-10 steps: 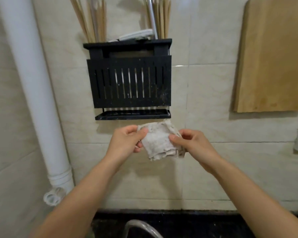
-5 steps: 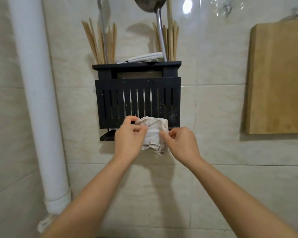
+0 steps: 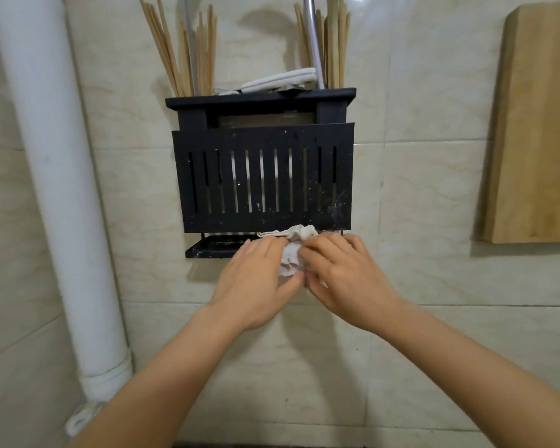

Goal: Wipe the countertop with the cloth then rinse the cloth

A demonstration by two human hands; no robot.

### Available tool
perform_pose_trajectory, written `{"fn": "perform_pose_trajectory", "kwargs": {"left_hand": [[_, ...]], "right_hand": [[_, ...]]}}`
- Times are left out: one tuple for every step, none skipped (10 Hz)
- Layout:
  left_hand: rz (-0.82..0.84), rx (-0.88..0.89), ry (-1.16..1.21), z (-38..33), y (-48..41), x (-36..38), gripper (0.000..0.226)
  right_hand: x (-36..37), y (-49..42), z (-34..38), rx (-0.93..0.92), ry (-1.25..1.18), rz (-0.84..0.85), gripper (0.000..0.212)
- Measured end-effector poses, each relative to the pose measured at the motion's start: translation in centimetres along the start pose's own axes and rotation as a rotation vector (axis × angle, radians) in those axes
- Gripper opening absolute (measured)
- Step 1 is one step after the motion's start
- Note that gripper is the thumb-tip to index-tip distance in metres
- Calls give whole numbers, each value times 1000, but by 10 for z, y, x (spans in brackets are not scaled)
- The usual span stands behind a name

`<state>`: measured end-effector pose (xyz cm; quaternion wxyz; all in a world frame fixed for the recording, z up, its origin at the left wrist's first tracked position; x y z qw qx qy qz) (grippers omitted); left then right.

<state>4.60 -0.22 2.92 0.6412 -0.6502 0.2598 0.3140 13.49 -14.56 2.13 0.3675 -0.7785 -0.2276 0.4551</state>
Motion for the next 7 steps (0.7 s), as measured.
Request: {"fn": "perform_pose_trajectory", "kwargs": {"left_hand": [[97, 3, -6, 3, -8, -7, 45], [172, 4, -28, 6, -16, -10, 40], [262, -34, -29, 7, -20, -11, 55], [297, -57, -67, 10, -19, -12, 67], [287, -93, -83, 17, -10, -14, 73], [237, -125, -122, 29, 4, -16, 75], [214, -151, -152, 35, 15, -20, 75]], "right_hand": [[-8, 6, 4, 40, 56, 226, 54], [-10, 0, 8, 78, 115, 343, 63], [-9, -8, 16, 124, 124, 407, 64], [-10, -18, 12, 251, 29, 470, 69], [-15, -25, -2, 432, -89, 525, 61], [-18, -15, -7, 407, -115, 520, 69], [-26, -8, -10, 426, -210, 454, 72]]}}
Point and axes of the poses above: each hand's wrist, its own y-axis away from the middle knuckle, its own x-axis out of the palm, z = x × y, the point moved 1 cm from there along -y, towards the middle knuckle, and after that the axes turned 8 degrees about -y, right-handed, at the moved point
